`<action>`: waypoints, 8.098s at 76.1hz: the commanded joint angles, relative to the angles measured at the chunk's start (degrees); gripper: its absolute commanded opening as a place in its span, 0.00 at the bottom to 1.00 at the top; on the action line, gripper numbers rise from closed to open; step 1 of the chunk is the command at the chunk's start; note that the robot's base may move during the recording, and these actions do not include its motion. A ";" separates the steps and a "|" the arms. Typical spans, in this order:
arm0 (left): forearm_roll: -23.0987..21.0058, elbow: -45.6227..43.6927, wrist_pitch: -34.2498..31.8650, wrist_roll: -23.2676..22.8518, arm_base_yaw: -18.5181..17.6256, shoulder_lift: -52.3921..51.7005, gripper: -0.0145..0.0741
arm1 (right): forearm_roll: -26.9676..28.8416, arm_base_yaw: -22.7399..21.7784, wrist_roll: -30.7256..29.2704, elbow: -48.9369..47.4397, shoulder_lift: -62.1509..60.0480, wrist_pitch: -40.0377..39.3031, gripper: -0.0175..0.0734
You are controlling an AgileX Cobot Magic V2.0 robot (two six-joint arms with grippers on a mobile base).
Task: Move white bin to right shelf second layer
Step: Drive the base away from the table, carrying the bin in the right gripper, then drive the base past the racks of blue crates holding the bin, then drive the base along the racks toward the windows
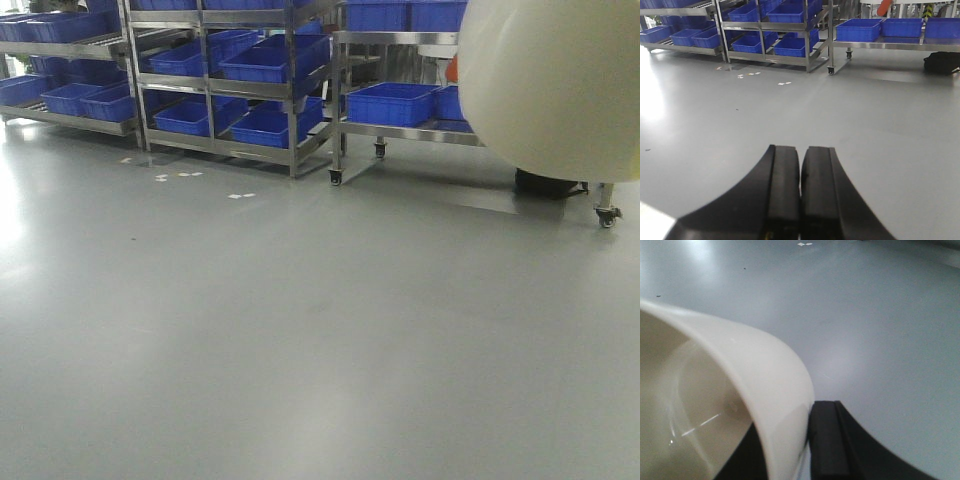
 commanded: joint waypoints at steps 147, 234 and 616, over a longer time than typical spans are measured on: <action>0.00 2.11 -5.01 -0.30 -0.33 -0.80 0.26 | -0.64 -0.41 0.01 -1.75 -0.37 -5.87 0.25; 0.00 2.11 -5.01 -0.30 -0.33 -0.80 0.26 | -0.64 -0.41 0.01 -1.75 -0.37 -5.87 0.25; 0.00 2.11 -5.01 -0.30 -0.33 -0.80 0.26 | -0.64 -0.41 0.01 -1.75 -0.37 -5.87 0.25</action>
